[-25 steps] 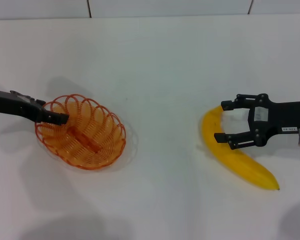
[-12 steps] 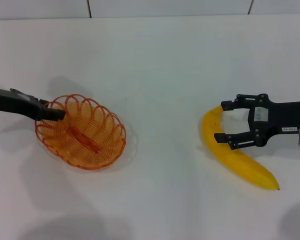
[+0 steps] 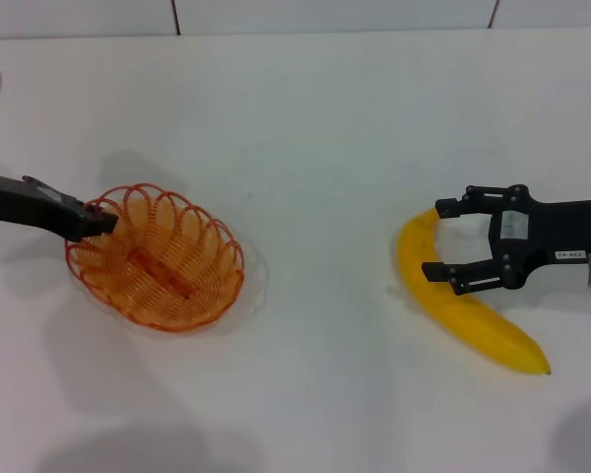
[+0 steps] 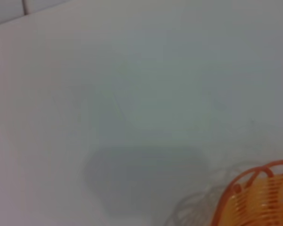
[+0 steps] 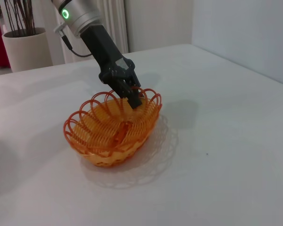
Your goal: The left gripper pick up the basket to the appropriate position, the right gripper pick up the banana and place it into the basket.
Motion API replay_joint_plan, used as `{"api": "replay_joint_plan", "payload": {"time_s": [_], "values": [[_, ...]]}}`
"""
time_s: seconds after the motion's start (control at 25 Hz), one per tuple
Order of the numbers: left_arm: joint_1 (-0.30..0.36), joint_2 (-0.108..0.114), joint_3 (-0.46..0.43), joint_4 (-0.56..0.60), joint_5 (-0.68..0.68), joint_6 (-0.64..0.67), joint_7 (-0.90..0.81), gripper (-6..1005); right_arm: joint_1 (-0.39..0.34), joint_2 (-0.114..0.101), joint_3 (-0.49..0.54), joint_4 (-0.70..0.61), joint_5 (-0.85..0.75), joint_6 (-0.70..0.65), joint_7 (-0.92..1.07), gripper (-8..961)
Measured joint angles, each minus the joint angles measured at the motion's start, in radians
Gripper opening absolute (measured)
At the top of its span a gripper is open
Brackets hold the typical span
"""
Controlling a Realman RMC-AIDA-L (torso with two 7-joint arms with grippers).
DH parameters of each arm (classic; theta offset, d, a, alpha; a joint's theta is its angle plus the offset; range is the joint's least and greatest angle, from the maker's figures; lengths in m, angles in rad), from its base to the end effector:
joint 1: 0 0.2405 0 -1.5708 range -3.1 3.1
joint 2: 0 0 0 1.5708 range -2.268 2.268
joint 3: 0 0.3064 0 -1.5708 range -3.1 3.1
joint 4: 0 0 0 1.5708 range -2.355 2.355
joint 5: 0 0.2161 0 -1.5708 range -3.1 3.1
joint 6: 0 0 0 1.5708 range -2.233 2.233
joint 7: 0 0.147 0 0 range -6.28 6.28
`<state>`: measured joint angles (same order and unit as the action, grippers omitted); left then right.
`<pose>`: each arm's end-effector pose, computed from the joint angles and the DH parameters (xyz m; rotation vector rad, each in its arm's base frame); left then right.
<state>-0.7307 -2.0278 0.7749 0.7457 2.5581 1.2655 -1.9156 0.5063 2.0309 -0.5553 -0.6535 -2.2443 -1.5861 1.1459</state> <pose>-0.3100 0.4370 -0.0045 -2.5676 -0.9039 0.1382 0.3502 0.3403 -0.0064 -2.7862 0.4006 0.4056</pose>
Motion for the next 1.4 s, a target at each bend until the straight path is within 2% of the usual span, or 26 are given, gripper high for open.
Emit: {"api": "replay_joint_plan", "payload": {"time_s": [0.28,0.64,0.88,1.04,1.4], "values": [[0.013,-0.001,0.010,0.043,-0.011,0.018,-0.007,121,0.000,0.000,0.000,0.001,0.000,0.000,0.000,900],[0.062,-0.002,0.009,0.192,-0.121,0.170,-0.007,98,-0.002,0.000,0.000,0.002,0.000,0.000,0.000,899],[0.062,-0.002,0.009,0.212,-0.196,0.220,-0.012,88,-0.003,0.000,0.000,0.002,0.000,0.001,0.000,899],[0.059,-0.002,0.000,0.204,-0.229,0.191,-0.057,78,0.001,0.000,0.000,0.002,0.000,0.002,0.005,899],[0.060,-0.002,-0.005,0.055,-0.343,0.001,-0.075,78,0.007,0.000,-0.002,0.002,0.000,0.002,0.009,898]]}}
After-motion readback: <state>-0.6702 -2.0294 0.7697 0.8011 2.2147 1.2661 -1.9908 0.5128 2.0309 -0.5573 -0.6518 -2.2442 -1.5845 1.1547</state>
